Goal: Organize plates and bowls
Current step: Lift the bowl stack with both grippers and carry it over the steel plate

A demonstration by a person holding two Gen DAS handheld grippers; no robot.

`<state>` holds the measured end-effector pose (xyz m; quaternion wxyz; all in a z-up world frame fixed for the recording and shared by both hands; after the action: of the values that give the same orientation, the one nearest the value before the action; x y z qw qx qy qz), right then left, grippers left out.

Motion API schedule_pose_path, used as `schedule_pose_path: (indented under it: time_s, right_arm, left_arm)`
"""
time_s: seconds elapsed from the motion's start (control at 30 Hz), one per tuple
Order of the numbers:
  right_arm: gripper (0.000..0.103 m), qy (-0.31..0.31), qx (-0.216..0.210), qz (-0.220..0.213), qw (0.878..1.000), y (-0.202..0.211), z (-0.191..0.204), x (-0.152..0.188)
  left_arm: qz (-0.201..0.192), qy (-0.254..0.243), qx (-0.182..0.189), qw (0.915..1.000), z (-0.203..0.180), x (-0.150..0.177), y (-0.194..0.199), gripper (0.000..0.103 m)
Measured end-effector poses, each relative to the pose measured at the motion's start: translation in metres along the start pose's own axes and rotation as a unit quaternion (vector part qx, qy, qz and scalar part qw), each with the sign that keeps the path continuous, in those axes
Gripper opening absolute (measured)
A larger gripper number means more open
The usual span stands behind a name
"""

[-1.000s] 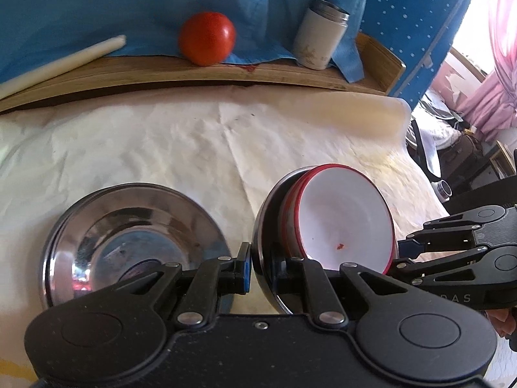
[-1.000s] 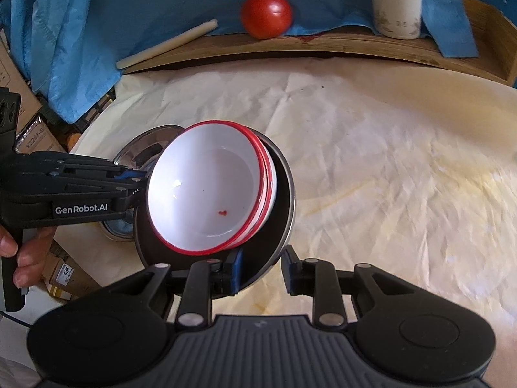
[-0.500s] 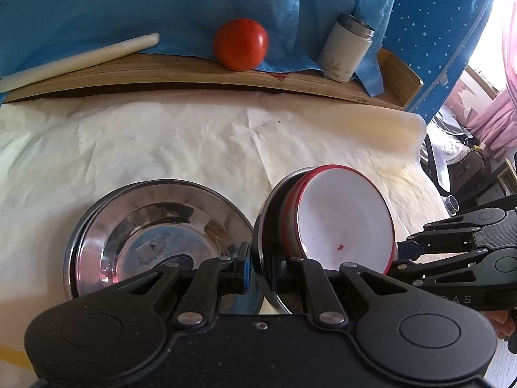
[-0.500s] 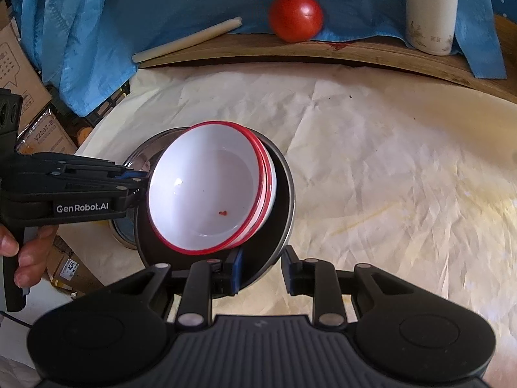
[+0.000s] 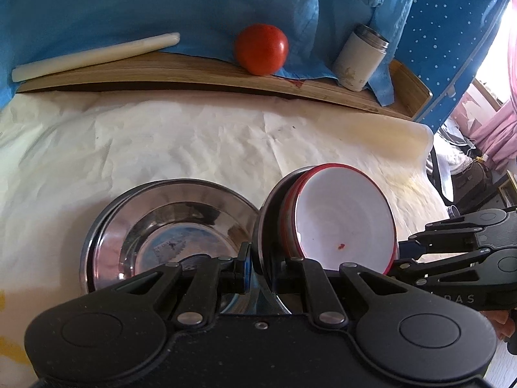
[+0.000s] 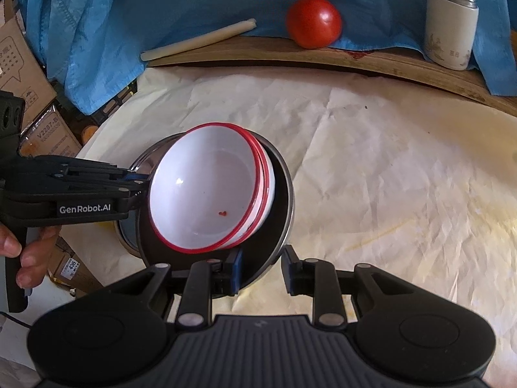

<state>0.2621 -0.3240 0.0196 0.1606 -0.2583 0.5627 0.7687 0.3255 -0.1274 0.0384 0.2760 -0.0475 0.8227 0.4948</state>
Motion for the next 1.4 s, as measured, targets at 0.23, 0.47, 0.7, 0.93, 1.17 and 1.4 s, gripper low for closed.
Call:
schedule_pose_path:
  time_s: [0.23,0.47,0.7,0.93,1.17,1.4]
  right_arm:
    - [0.028,0.011,-0.002,0.001,1.0,-0.005,0.011,-0.01]
    - [0.028,0.021,-0.004,0.002,1.0,-0.013,0.023,-0.021]
    - [0.028,0.032,-0.008,0.004,0.999,-0.02,0.032,-0.027]
    - [0.028,0.044,-0.015,0.006,0.999,-0.03,0.045,-0.038]
    - [0.028,0.052,-0.023,0.016,0.998,-0.044,0.057,-0.045]
    - [0.028,0.056,-0.028,0.023,0.998,-0.051,0.067,-0.048]
  left_arm:
    - [-0.005,0.017,-0.001,0.9998,0.014,-0.001,0.005,0.011]
    - [-0.012,0.036,-0.003,0.9993,0.031,-0.003,0.01,0.011]
    - [-0.019,0.054,-0.008,0.9983,0.045,-0.002,0.016,0.01]
    - [-0.03,0.076,-0.018,0.9965,0.062,-0.001,0.022,0.01]
    - [-0.029,0.095,-0.025,0.9947,0.081,0.002,0.024,0.01]
    - [-0.026,0.106,-0.031,0.9936,0.092,0.004,0.024,0.01]
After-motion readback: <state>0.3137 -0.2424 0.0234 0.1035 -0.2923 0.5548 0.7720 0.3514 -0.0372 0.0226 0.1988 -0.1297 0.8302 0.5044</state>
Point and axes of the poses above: each gripper's, at about its wrist camera, not at the fingertips, and y roughly against the way its jaws point, z to its left, x to its underside, the point moved 3 cm from there along -y, roughly the way its jaws point, and after that the axes turned 6 degrees about y, right-handed, at the moved point
